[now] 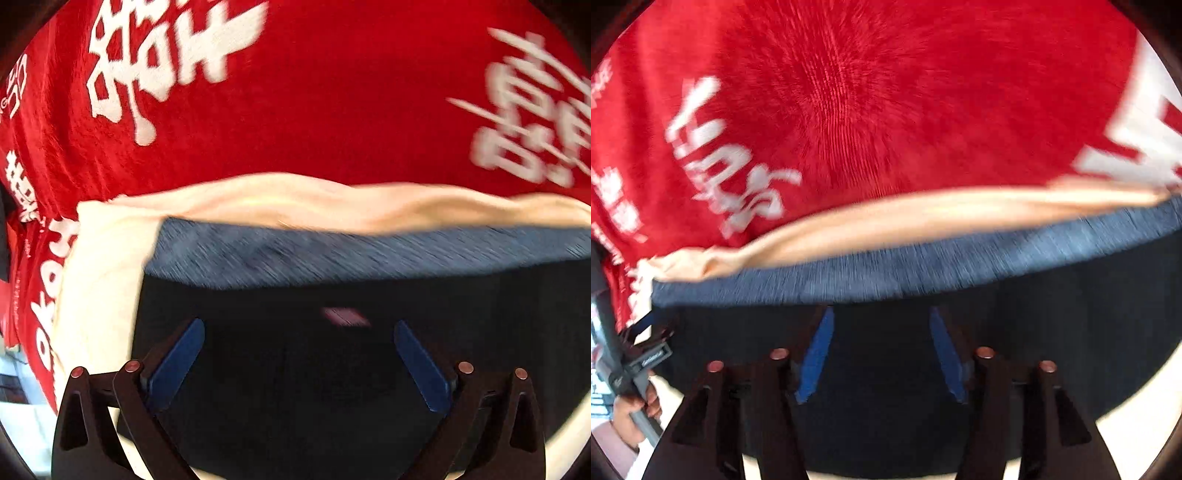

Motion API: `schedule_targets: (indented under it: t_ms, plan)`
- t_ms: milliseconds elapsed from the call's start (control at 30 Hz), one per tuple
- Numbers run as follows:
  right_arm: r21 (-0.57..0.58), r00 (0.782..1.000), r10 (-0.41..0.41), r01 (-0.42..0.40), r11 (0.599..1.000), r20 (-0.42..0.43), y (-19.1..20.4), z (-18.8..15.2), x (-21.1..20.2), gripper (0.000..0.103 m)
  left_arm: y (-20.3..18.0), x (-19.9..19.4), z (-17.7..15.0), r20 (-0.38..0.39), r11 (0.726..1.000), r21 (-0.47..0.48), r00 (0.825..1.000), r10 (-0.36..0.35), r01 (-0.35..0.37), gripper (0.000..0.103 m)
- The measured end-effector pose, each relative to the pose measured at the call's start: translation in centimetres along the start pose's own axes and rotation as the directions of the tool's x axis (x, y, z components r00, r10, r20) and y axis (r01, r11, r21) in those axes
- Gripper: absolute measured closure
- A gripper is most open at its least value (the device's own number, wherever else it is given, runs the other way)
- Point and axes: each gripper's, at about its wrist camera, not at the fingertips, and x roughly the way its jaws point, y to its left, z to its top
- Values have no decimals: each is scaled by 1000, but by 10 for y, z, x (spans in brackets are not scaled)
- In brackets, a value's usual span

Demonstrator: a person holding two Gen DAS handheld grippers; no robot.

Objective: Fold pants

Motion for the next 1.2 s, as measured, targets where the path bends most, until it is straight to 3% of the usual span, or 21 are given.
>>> schedule_targets:
  t_ms: [133, 267, 433, 600, 700, 767, 800, 867, 1000, 1033, 1067, 1100, 1200]
  plan:
    - [124, 998, 52, -48, 991, -32, -41, -51, -22, 36, -42, -23, -33, -58, 998, 17, 996, -64, 65, 0]
    - [239, 994, 84, -67, 969, -63, -76, -99, -32, 31, -100, -36, -59, -120, 988, 2, 981, -152, 153, 0]
    - [276, 993, 63, -33, 960, -101, -119, -132, -44, 31, -159, -48, -59, -122, 979, 60, 975, -185, 194, 0]
    - [329, 998, 45, -28, 944, -46, -162, -132, -62, 31, -199, -57, -44, -85, 981, 90, 982, -166, 174, 0]
    - [331, 999, -37, 33, 943, 5, -188, -118, -74, 31, -210, -50, -32, -86, 986, 42, 984, -158, 162, 0]
    - [368, 996, -71, 47, 929, 52, -221, -104, -81, 37, -226, -48, -22, -71, 991, 33, 989, -126, 129, 0]
    - [393, 995, -79, 48, 918, 63, -234, -98, -81, 45, -231, -45, -18, -64, 994, 35, 993, -104, 106, 0]
    - [471, 991, -98, 45, 881, 89, -269, -86, -82, 50, -247, -38, -22, -68, 998, 35, 996, -58, 61, 0]
    - [603, 987, -112, 19, 798, 117, -326, -67, -75, 51, -240, -27, -28, -51, 997, -39, 996, -76, 74, 0]
    - [620, 988, -93, -4, 785, 124, -335, -63, -72, 59, -237, -26, -30, -43, 996, -40, 996, -76, 74, 0]
    - [624, 988, -77, -23, 781, 133, -340, -58, -71, 69, -235, -25, -34, -39, 997, -34, 997, -70, 69, 0]
    - [615, 988, -65, -36, 788, 141, -342, -51, -73, 96, -235, -26, -36, -38, 998, -28, 997, -63, 62, 0]
    - [537, 974, -116, -7, 844, 194, -333, -33, -95, 97, -239, -28, -36, -39, 999, -5, 998, -39, 39, 0]
